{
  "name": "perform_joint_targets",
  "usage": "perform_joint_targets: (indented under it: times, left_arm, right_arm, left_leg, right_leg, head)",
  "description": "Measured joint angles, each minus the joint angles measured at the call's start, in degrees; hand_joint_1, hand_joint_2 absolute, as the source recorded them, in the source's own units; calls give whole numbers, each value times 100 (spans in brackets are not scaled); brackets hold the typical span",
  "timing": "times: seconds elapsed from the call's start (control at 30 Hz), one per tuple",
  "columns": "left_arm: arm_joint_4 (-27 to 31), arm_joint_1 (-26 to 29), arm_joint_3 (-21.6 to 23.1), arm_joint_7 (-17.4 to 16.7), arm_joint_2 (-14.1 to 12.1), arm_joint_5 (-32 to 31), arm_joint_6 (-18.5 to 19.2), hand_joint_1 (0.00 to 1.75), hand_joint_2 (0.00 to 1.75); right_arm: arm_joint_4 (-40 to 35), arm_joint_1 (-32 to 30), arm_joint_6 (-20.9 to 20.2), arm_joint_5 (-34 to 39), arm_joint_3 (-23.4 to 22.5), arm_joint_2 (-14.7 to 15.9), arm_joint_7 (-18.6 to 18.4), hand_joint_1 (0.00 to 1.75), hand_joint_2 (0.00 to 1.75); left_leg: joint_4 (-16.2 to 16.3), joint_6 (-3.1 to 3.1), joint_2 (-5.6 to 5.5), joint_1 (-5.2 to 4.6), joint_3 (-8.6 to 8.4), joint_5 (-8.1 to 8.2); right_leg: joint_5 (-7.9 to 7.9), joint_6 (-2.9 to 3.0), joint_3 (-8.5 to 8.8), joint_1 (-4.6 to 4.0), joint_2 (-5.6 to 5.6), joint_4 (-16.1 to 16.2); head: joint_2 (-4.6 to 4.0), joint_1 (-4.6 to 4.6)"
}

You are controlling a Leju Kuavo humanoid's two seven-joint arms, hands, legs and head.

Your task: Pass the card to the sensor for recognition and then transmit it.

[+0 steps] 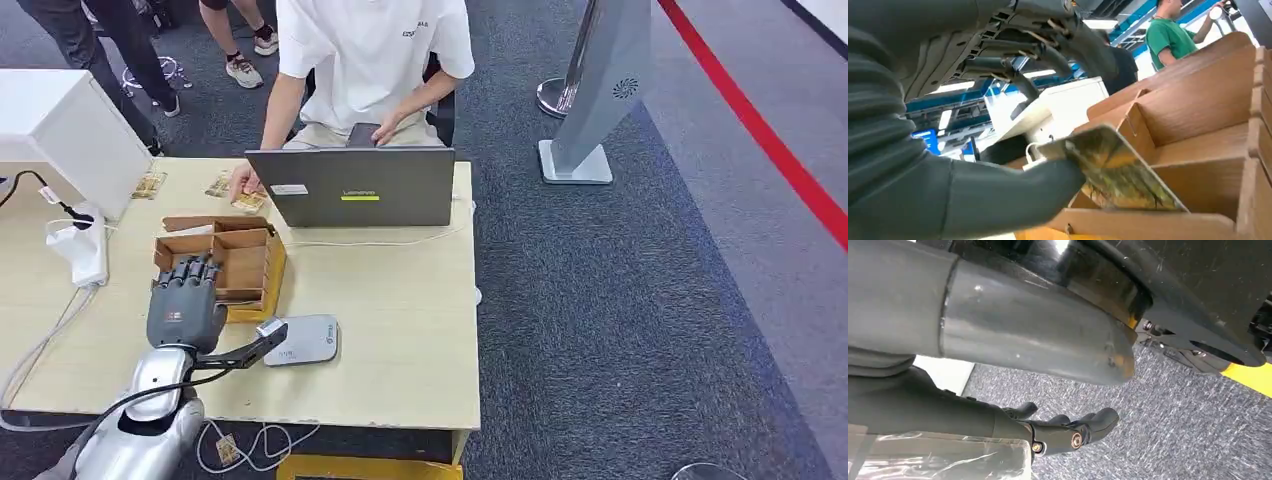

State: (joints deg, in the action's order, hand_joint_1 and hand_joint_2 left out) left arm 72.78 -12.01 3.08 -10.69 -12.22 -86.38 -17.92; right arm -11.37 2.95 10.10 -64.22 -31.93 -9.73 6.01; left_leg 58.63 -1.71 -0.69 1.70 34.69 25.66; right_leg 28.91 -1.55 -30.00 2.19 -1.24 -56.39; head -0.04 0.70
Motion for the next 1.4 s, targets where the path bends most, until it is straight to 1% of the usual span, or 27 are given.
perform_joint_targets:
  times: [0.37, 0.63, 0.73, 0.8, 0.9, 1.0, 1.1, 1.23, 1.27, 1.4]
  left_arm:
    - [-33, 34, 0, 44, -2, 57, -5, 175, 175]
    - [-33, 62, 0, 153, -4, 59, 48, 175, 175]
    - [-33, 78, 0, 147, -4, 35, -55, 175, 175]
    - [2, 121, 0, 151, 0, -15, -223, 175, 175]
    - [313, 248, 7, 252, 15, -2, -361, 175, 175]
    - [917, 360, 148, 350, 35, 54, -225, 175, 175]
    - [1443, 372, 359, 350, 33, 94, -83, 175, 175]
    - [1823, 375, 514, 363, 24, 112, -37, 175, 175]
    - [1908, 366, 564, 409, 11, 164, 15, 175, 175]
    - [2302, 120, 912, 486, -138, 529, 470, 175, 175]
  right_arm:
    - [0, 0, 0, -17, 0, 0, 0, 0, 0]
    - [0, 1, -7, -17, 0, 0, 0, 0, 0]
    - [0, 2, -9, -26, 0, 0, 11, 0, 0]
    - [0, 2, -2, -26, 0, 0, 11, 0, 0]
    - [0, -2, 11, 13, -4, 0, 15, 0, 0]
    - [0, -11, 28, 68, -37, 0, 63, 0, 0]
    - [0, -13, 33, 85, -83, 0, 79, 0, 0]
    - [0, -23, 33, 98, -112, 0, 83, 0, 0]
    - [0, -26, 35, 118, -118, 0, 87, 0, 0]
    - [0, -26, 44, 142, -192, 0, 140, 0, 0]
  left_leg:
    - [0, 0, -1, 0, 0, 0]
    - [0, 0, -1, 0, 0, 0]
    - [0, 0, -1, 0, 0, 0]
    - [0, 0, 0, 0, 0, 0]
    - [0, 0, 0, 0, 0, 0]
    - [1, 0, 0, 0, 1, 0]
    - [0, 0, 0, -1, 2, 0]
    - [1, 0, 1, 0, -1, 0]
    - [1, 0, 0, 1, -1, 0]
    - [1, 0, 0, 2, -1, -1]
  right_leg:
    - [0, 0, 0, 0, 0, 0]
    - [0, 0, 0, 0, 0, 0]
    - [0, 0, 0, 0, 0, 0]
    - [0, 0, 0, 0, 0, 0]
    - [0, 0, -7, 0, -1, 0]
    - [1, 0, -15, 0, 1, 1]
    - [0, 0, -7, 1, 0, 1]
    - [-3, -2, -8, 0, -1, 1]
    - [-3, -2, -16, 0, 0, 1]
    - [-3, -2, -16, 0, 0, 0]
  head:
    - [-2, -2]
    - [0, 0]
    - [0, 0]
    - [0, -2]
    - [0, 0]
    - [0, -2]
    - [0, -2]
    - [0, -2]
    - [0, 0]
    - [0, 0]
